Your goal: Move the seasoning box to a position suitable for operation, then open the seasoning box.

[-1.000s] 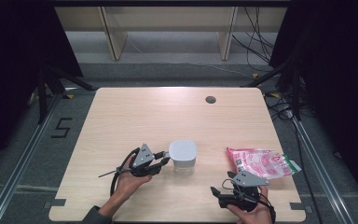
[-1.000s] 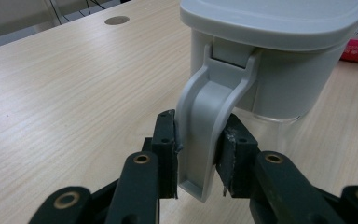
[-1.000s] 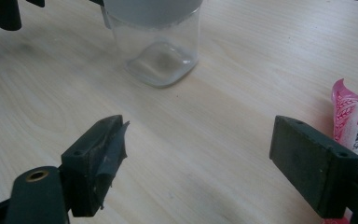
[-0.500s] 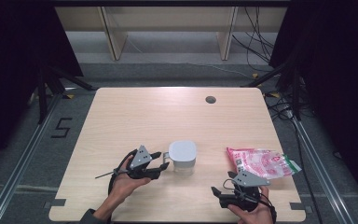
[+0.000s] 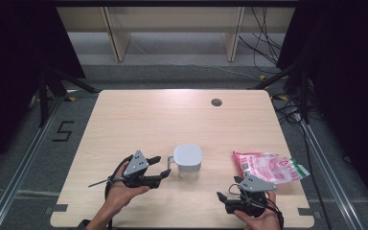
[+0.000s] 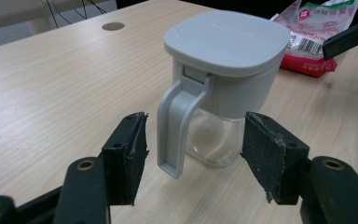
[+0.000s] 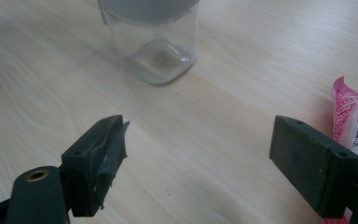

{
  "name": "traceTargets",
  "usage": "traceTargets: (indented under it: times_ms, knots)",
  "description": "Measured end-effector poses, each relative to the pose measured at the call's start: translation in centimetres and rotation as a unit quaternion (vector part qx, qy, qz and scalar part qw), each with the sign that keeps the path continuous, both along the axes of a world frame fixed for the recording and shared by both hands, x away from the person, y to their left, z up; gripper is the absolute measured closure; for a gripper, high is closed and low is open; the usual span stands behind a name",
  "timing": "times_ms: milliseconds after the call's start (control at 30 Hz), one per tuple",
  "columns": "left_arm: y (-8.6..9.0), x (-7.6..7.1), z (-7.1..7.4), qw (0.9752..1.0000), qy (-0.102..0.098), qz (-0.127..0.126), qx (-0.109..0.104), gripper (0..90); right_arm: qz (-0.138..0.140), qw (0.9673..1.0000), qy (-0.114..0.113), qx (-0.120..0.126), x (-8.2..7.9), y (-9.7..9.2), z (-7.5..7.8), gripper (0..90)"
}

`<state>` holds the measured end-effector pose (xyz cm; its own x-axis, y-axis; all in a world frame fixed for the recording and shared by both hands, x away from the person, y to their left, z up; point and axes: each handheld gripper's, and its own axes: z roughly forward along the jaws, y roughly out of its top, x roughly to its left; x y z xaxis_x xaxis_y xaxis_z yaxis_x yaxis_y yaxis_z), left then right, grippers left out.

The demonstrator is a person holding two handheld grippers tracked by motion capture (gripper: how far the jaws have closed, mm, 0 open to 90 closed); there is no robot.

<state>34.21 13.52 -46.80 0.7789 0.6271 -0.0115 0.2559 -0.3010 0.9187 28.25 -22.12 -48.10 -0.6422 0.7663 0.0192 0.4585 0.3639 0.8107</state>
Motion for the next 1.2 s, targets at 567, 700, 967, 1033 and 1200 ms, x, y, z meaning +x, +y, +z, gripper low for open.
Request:
traceTargets:
  times_ms: [567,700,967,1033,1200]
  knots:
    - [-0.7,-0.1,2.3,0.9986,-0.048,-0.017,-0.014,87.4,0.003,1.0,0.003,-0.005,0.0,0.4,0.1,18.8]
    - [-1.5,0.7,3.0,0.9982,-0.053,-0.019,-0.018,88.9,0.005,0.9999,-0.006,-0.01,0.1,0.5,0.0,18.8]
    - [-2.5,2.3,2.5,0.999,-0.031,-0.018,-0.025,89.0,0.006,0.9999,-0.005,-0.007,0.1,0.5,0.0,18.8]
    - [-2.6,2.6,2.4,0.9992,-0.028,-0.018,-0.022,89.0,-0.004,0.9999,0.014,0.001,-0.2,0.8,0.0,18.8]
    - [-2.7,2.7,2.3,0.9993,-0.027,-0.015,-0.021,89.0,-0.003,0.9999,0.013,0.0,-0.2,0.7,0.0,18.8]
